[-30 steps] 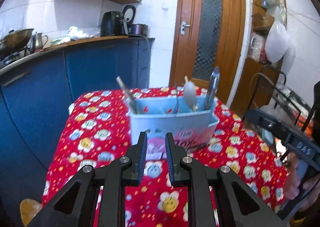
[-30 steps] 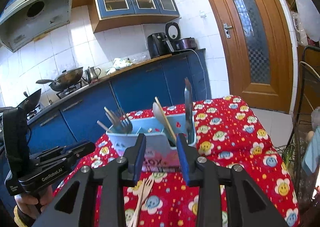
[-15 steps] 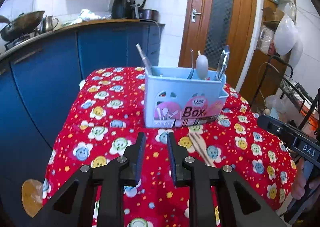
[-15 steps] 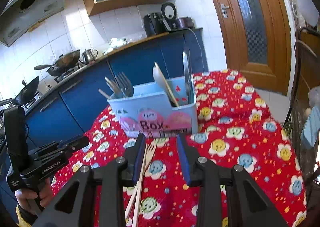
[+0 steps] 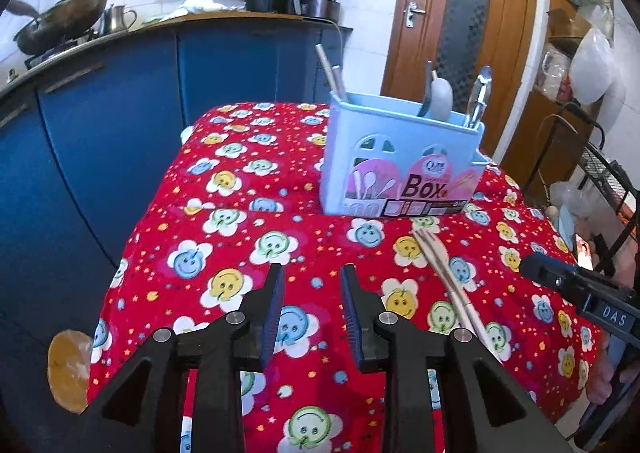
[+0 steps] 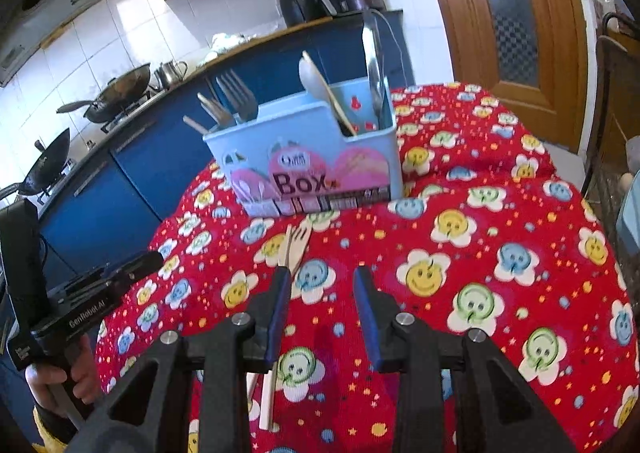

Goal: Organize utensils
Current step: 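Move both tools back down to the wooden fork and chopstick on the tablecloth, then grasp the wooden fork with the left tool while the right grasps the wooden chopstick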

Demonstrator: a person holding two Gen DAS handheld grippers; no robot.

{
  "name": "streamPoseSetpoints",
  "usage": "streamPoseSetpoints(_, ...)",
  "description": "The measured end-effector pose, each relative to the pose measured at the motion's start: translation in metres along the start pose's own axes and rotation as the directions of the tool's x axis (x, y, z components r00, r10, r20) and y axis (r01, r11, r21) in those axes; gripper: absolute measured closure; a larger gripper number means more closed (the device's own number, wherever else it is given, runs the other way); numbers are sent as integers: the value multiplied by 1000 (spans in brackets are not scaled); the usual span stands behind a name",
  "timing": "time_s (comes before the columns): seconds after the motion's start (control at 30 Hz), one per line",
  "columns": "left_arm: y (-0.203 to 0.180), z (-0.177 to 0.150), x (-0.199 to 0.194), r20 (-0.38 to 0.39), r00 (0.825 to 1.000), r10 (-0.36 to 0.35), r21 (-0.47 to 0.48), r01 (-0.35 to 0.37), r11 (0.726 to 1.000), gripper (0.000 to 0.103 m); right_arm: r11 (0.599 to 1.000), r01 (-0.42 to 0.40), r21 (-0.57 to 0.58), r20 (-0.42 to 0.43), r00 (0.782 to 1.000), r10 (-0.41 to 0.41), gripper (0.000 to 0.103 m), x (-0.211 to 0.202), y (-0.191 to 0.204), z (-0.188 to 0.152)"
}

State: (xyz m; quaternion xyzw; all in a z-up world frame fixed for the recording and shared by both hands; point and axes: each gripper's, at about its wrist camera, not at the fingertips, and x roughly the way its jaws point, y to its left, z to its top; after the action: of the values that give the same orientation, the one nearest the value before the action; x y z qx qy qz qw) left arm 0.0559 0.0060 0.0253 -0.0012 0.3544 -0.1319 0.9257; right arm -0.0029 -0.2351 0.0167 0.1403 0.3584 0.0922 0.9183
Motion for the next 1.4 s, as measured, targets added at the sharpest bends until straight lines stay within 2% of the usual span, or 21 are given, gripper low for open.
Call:
streamPoseSetpoints(0.27, 11, -4, 3, -8, 1000, 6, -34, -7, 999, 73, 999, -25, -22, -108, 994, 22, 68, 20, 9, -10)
streamPoseSetpoints(0.6, 18, -7, 5, -14, 1000, 1, -54, -2, 999, 72, 997, -55, -54, -160, 986, 46, 68, 37, 23, -15)
streamPoseSetpoints(0.77, 19, -8, 5, -15, 1000, 0, -58, 0, 998, 72, 997, -54, -51, -169, 985, 45, 74, 45, 24, -15)
streamPoseSetpoints(0.9, 19, -9, 5, -17, 1000, -2, -56, 1, 998, 72, 996, -77, -44, -168, 983, 69, 92, 47, 22, -15)
streamPoseSetpoints(1.13, 12, -10, 8, -28, 999, -16, -48, 15, 999, 72, 995, -100, -29, -163, 982, 94, 94, 46, 20, -14)
streamPoseSetpoints(1.4, -4, -9, 12, -53, 996, -67, -26, 66, 997, 72, 999, -41, 0, -99, 994, 41, 94, 29, 4, -9)
